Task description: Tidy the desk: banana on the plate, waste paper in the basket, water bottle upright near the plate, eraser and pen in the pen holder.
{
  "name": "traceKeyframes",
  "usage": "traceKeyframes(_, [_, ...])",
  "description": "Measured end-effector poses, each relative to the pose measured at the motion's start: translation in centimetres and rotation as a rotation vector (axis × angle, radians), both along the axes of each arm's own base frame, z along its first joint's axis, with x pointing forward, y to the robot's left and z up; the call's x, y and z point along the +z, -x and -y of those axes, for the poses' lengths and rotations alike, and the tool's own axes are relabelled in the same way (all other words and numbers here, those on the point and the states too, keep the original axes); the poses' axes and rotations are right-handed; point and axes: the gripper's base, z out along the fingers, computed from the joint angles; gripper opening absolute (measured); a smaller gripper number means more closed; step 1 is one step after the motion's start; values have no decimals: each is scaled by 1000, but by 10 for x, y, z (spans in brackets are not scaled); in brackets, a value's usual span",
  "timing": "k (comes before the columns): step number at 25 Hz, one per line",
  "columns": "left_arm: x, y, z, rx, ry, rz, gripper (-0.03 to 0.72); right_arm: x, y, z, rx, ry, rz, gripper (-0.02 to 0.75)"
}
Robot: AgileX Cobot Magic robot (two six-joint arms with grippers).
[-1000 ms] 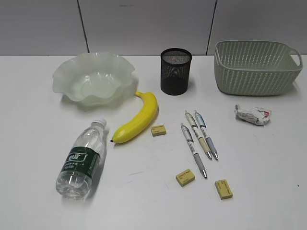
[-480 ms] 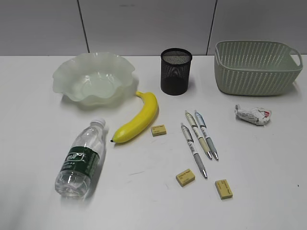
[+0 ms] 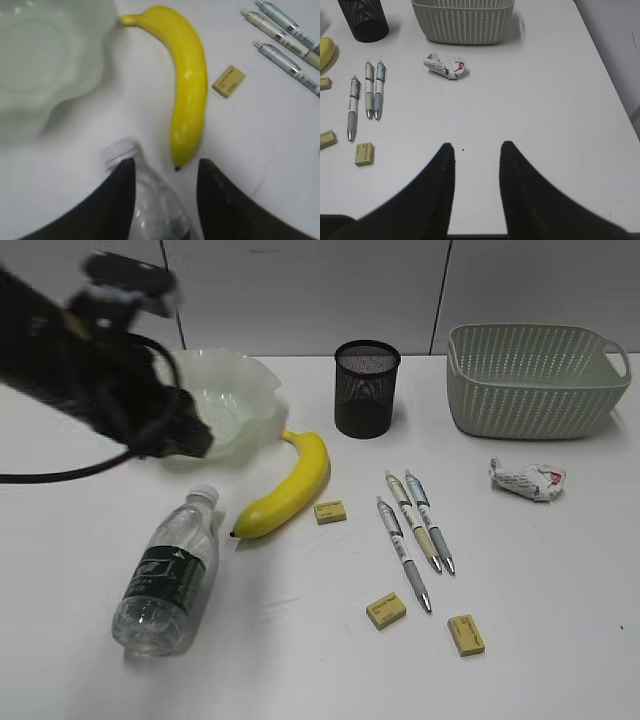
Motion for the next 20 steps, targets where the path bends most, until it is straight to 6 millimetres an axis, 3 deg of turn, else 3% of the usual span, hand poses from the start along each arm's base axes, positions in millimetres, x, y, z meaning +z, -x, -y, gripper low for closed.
traceKeyframes(4, [-39,-42,51,-77,-62,-110,309,0,0,0,0,0,0,257])
traceKeyframes(9, [-76,-75,85,-122,-133,-235,314,0,0,0,1,-1,0,257])
traceKeyframes(14, [-95,-91,99,-135,-161,-290,375,0,0,0,1,-1,0,256])
traceKeyframes(20, [-115,-94,101,-137,-187,-336,400,0,0,0,2,-2,0,256])
